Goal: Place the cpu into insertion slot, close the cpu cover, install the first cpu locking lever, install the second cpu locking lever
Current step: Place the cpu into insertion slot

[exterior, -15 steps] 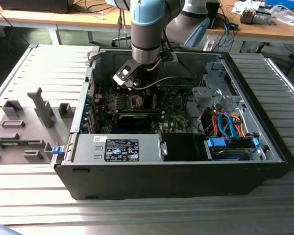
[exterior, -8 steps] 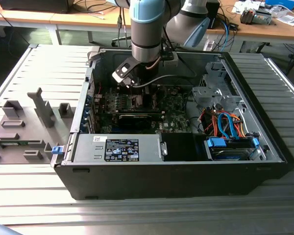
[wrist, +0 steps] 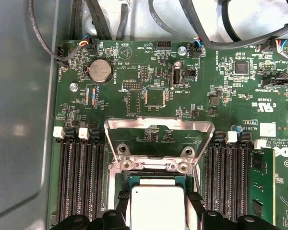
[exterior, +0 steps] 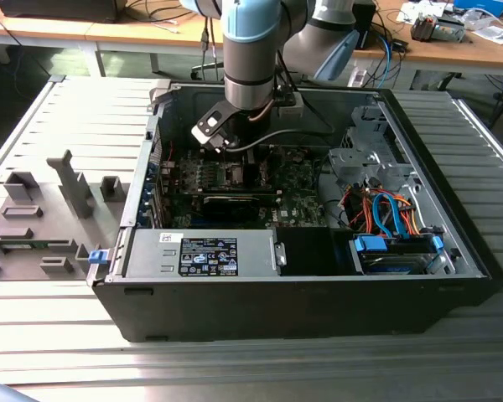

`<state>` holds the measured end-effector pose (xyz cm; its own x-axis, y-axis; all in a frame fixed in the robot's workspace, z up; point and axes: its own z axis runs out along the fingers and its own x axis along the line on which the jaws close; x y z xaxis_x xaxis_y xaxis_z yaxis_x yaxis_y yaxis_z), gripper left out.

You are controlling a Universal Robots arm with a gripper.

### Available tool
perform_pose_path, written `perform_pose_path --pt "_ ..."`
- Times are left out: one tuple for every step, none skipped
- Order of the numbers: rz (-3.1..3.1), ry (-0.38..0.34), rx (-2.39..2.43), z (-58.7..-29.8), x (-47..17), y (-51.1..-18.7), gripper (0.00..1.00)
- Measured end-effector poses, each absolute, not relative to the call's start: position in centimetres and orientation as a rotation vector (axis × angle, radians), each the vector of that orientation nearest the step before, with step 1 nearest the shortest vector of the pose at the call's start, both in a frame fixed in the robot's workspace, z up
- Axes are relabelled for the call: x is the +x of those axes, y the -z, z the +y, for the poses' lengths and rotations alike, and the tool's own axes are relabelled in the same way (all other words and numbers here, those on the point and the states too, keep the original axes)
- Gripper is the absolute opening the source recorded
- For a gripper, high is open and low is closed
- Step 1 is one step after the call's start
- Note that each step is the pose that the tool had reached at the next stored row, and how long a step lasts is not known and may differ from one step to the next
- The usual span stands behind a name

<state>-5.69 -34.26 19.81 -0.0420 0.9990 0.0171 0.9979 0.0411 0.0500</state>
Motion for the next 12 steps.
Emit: perform_pose_path --pt "2.249 -0.074 2.160 -34.20 -5.68 -19.75 0.54" --pt "2.248 -0.074 2.161 -34.18 -5.68 -19.72 0.54" --pt "2.247 -0.074 2.162 -34.18 -5.68 -19.70 0.54" --pt "2.240 -0.075 2.170 -34.17 -5.69 -19.67 0.54" --pt "2.227 -0.075 2.182 -34.17 -5.69 -19.67 0.54" --pt "2.215 -0.075 2.195 -34.17 -5.69 -19.67 0.54" --pt "2.202 -0.074 2.207 -34.17 -5.69 -19.67 0.54" --pt "2.182 -0.074 2.226 -34.17 -5.69 -19.66 0.54" --pt "2.180 -0.074 2.228 -34.17 -5.69 -19.66 0.54" --pt "2.179 -0.074 2.229 -34.17 -5.68 -19.66 0.54" --pt "2.179 -0.074 2.229 -34.17 -5.67 -19.66 0.54" --pt "2.180 -0.074 2.229 -34.18 -5.66 -19.66 0.54"
